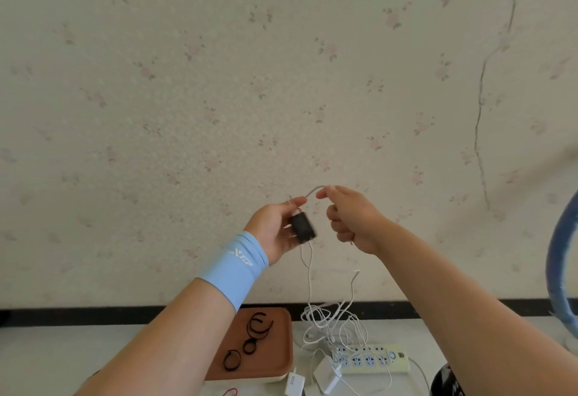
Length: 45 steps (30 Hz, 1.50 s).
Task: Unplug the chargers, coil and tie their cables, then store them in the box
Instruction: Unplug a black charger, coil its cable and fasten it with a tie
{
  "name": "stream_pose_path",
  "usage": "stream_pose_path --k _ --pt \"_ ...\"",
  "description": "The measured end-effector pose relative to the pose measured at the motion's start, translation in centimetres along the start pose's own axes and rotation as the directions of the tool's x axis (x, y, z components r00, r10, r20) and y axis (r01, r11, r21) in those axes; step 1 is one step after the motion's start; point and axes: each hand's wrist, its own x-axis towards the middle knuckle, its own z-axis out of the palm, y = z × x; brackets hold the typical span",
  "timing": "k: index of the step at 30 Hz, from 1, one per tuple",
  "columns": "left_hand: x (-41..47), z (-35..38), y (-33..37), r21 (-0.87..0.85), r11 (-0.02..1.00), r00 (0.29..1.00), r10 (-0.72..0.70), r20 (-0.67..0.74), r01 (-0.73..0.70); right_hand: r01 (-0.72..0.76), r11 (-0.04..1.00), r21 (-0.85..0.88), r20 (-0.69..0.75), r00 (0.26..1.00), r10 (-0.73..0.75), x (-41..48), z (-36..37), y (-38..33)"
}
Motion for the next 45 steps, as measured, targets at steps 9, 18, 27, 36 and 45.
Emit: stream_pose_path --k 9,18,27,36,45 --pt "-0.1 -0.4 0.0 0.454 0.872 0.982 0.147 0.116 -0.184 0.069 0.953 -0.295 0.155 0.988 -0.024 -0.4 0.9 0.6" --pt "-0.5 -1.0 0.7 0.932 0.157 0.879 0.413 0.238 -0.326 0.100 0.933 -0.346 0.387 0.921 0.045 -0.9 1.2 1.4" --pt "0.1 -3.2 2.5 0.850 0.197 0.845 0.349 0.405 -0.488 0.229 0.921 -0.315 0.483 0.874 -0.052 -1.3 0.6 0.8" --pt "0.4 -4.3 2.7 0.852 0.485 0.976 0.016 0.216 -0.196 0.262 0.945 -0.194 0.062 0.965 -0.255 0.3 -1.4 0.0" --pt "1.3 -4.0 3.8 0.558 0.806 0.980 0.175 0.093 -0.197 0.082 0.932 -0.353 0.157 0.987 -0.028 1.2 -1.0 1.6"
